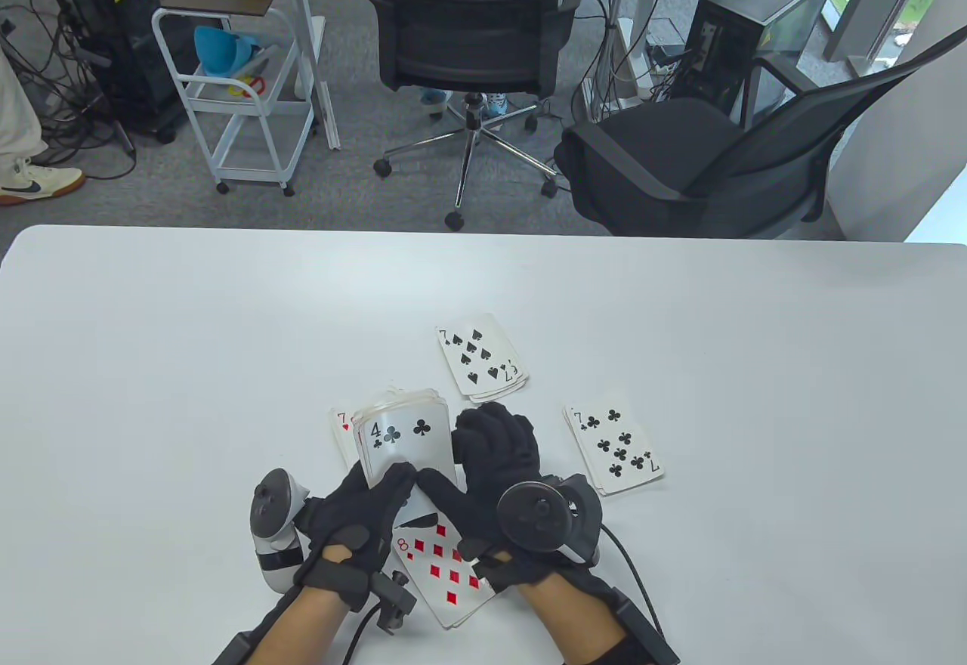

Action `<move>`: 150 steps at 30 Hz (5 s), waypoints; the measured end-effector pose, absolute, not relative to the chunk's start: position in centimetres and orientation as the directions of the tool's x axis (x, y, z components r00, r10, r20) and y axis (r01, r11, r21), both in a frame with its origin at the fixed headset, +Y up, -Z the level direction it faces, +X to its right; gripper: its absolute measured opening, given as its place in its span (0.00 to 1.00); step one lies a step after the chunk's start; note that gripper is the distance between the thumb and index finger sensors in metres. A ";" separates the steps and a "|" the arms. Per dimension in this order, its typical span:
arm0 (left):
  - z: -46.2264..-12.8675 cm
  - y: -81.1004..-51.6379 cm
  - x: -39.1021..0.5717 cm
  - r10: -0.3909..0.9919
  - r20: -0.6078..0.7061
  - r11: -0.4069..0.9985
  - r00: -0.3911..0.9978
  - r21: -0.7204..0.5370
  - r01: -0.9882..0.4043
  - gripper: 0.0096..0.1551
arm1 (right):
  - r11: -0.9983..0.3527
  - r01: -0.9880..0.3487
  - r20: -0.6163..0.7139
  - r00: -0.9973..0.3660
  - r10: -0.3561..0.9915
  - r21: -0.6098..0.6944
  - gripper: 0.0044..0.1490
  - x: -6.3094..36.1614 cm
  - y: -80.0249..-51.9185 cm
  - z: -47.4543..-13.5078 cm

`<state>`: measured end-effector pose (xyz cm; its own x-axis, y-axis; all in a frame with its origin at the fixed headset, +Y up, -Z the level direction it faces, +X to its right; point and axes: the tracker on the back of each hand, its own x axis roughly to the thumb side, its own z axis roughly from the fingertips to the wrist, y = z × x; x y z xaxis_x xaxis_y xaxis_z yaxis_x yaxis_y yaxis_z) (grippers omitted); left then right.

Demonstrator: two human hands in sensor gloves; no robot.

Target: Playing card suit sorting

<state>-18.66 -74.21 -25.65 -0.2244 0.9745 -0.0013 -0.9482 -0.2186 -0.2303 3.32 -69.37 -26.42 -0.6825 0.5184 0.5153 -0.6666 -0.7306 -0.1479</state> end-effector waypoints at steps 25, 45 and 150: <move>-25.6 -74.8 -18.6 0.956 -0.064 -0.293 -0.286 -0.234 -0.927 0.32 | -0.662 -0.723 0.502 -0.655 0.565 -0.198 0.23 4.2 -68.4 -26.5; -25.3 -74.4 -17.0 0.972 -0.055 -0.236 -0.230 -0.322 -0.917 0.31 | -0.856 -0.512 -0.279 -0.814 0.510 -0.072 0.23 21.8 -71.0 -32.7; -25.7 -75.1 -18.0 0.956 -0.076 -0.294 -0.285 -0.218 -0.931 0.31 | -0.993 -0.083 -0.303 -0.947 0.104 -0.083 0.33 16.6 -74.0 -34.8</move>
<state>-18.00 -75.11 -25.71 -0.2846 0.9557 -0.0756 -0.9306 -0.2943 -0.2176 16.56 -74.01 -34.84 -0.9474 0.1039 -0.3028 -0.0826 -0.9932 -0.0826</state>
